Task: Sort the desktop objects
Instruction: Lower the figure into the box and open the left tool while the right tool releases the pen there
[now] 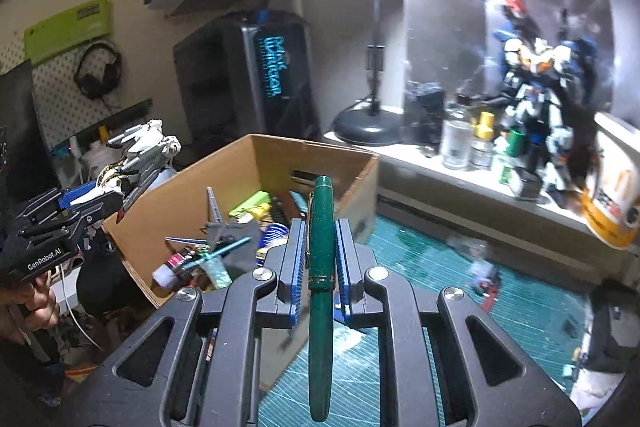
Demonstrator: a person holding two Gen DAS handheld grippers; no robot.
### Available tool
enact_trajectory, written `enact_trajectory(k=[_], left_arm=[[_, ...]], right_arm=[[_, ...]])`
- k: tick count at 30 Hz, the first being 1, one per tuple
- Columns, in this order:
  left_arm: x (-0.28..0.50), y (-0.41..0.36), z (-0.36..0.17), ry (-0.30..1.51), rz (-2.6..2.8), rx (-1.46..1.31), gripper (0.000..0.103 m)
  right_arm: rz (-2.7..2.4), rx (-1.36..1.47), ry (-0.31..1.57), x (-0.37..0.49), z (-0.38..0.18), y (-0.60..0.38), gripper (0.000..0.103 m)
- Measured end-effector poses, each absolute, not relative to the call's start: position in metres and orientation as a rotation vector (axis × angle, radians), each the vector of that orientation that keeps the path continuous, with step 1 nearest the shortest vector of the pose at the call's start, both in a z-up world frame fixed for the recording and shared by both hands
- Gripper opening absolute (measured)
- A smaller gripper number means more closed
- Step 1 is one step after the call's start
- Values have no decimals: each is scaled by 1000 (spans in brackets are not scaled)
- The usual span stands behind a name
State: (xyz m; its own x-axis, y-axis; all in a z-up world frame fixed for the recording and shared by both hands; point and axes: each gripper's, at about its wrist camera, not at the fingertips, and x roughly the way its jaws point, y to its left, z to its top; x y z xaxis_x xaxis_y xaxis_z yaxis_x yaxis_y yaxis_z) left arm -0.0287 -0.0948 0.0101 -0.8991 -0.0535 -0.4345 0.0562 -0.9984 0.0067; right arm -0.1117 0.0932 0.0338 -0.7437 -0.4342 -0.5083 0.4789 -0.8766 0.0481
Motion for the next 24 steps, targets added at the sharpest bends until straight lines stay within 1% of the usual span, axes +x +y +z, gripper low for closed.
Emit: enact_trajectory(k=[15,24], left_arm=[[-22,-125,5,19,-2943,713,46],[-60,-122,-2,-64,-2944,839,46]], right_arm=[[-2440,712,162,-121,33,43,14],[-2388,799,179,-151,20,23,14]])
